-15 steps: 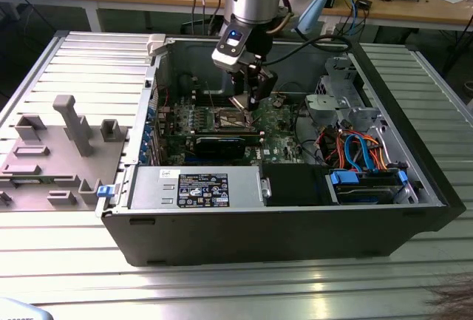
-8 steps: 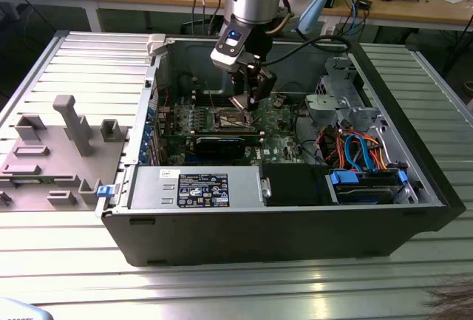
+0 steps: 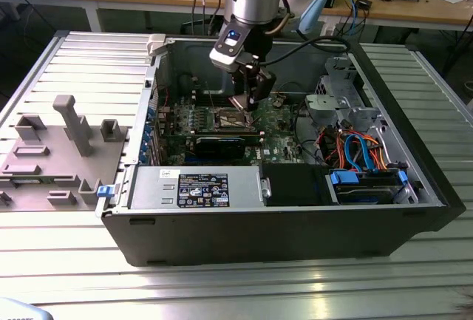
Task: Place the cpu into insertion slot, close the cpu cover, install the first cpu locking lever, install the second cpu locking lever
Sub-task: 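Place the cpu into insertion slot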
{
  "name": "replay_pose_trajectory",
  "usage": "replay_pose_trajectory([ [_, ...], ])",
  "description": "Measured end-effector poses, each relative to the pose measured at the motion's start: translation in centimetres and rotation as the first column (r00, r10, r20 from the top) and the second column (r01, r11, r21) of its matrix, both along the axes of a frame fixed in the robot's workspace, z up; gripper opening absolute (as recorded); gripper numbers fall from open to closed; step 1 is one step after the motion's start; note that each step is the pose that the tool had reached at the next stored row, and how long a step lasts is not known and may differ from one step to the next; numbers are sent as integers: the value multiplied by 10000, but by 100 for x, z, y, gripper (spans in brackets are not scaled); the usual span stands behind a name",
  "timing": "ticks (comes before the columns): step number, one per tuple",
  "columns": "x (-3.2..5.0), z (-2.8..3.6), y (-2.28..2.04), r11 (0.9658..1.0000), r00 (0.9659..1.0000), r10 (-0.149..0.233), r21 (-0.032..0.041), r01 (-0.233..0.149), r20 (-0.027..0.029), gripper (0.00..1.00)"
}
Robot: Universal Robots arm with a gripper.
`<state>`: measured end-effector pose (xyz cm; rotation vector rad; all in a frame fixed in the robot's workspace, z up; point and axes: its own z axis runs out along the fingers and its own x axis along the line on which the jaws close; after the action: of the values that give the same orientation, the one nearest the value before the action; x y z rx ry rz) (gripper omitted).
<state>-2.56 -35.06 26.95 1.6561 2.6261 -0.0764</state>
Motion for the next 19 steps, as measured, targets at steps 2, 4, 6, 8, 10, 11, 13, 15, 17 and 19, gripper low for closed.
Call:
replay_pose_trajectory([
  [2,0,-1,0,10000,10000,-57,0,57,0,55],
  [4,0,-2,0,9999,9999,-120,0,120,0,55],
  [6,0,-3,0,9999,9999,-167,-1,167,0,55],
  [8,0,-3,0,9998,9998,-212,-1,212,0,55],
  [10,0,-4,0,9997,9997,-254,-1,254,0,55],
  [11,0,-5,0,9996,9996,-277,-1,277,0,55],
  [13,0,-5,0,9995,9995,-321,-1,321,-1,55],
  [15,0,-7,0,9992,9992,-393,-1,393,0,55],
  [17,0,-8,0,9989,9989,-474,-1,474,0,55],
  [19,0,-10,0,9985,9985,-550,-1,550,0,55],
])
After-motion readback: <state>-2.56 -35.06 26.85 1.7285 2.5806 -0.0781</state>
